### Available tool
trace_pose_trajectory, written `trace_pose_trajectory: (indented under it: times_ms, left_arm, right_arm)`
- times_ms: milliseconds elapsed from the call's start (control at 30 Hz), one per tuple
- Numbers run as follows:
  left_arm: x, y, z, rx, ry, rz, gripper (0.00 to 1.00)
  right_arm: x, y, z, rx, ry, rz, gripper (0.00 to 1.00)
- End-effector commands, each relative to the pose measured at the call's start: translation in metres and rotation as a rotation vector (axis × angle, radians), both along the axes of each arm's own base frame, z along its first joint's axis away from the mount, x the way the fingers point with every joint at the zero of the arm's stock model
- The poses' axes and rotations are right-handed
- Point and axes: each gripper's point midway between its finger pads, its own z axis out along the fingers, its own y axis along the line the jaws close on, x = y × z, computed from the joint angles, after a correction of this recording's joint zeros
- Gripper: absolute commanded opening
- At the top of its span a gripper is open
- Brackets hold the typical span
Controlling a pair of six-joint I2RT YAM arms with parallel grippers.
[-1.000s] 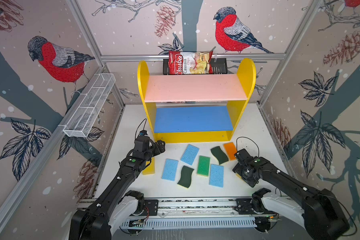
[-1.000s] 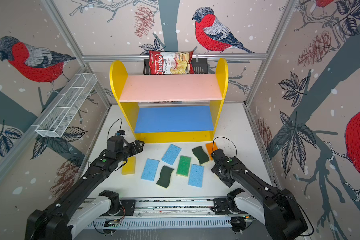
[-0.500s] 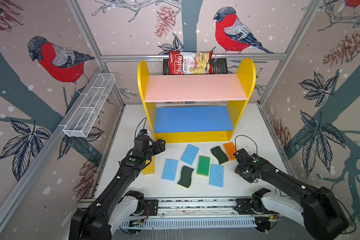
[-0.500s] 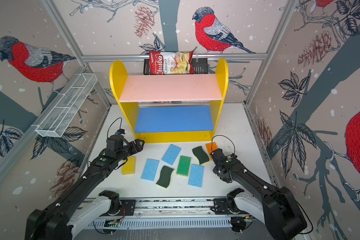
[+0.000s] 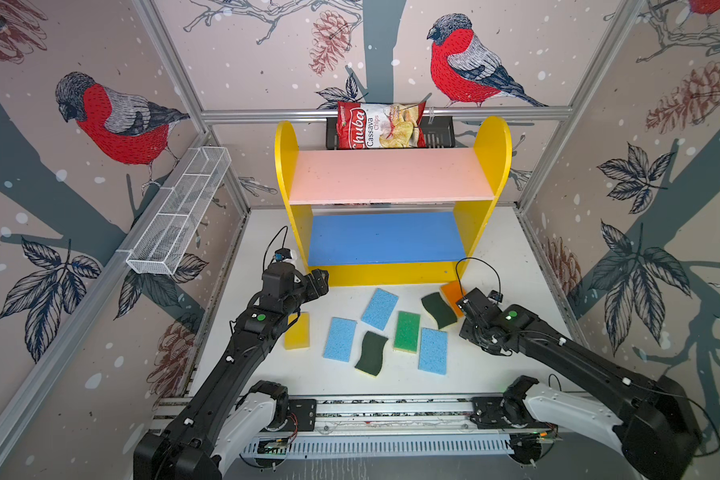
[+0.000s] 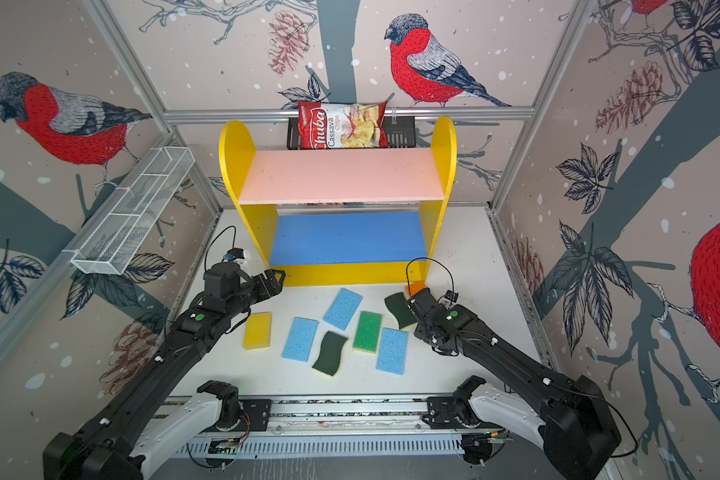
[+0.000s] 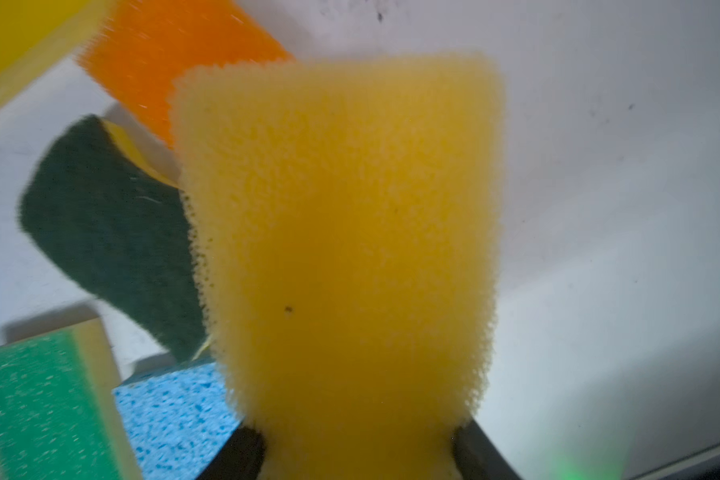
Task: Place and organize the cleaning sponges onto the shelf
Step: 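Carry the yellow foam sponge with the right gripper up to the pink shelf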
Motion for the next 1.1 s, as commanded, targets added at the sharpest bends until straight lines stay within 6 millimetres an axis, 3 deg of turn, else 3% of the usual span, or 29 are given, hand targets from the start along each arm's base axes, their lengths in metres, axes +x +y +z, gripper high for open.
trace_pose_trajectory:
  times_ms: [0, 300, 667, 1067]
  left_arm:
    - [0.001, 0.001, 0.011, 0.018, -0.023, -0.006, 0.86]
    - [-0.002, 0.002, 0.03, 0.027, -0.06, -0.009, 0.86]
    - [-0.007, 0.01, 0.047, 0.083, -0.085, -0.005, 0.86]
    - [-0.007, 0.015, 0.072, 0.133, -0.122, -0.003, 0.86]
  right_arm:
    - [0.003, -0.005, 0.024, -0.088, -0.051, 0.017, 0.55]
    - [0.0, 0.022, 0.06, -0.08, -0.115, 0.102, 0.57]
    - [0.013, 0.069, 0.15, -0.031, -0.267, 0.301, 0.57]
    - [0.052, 0.112, 0.239, -0.036, -0.494, 0.461, 0.57]
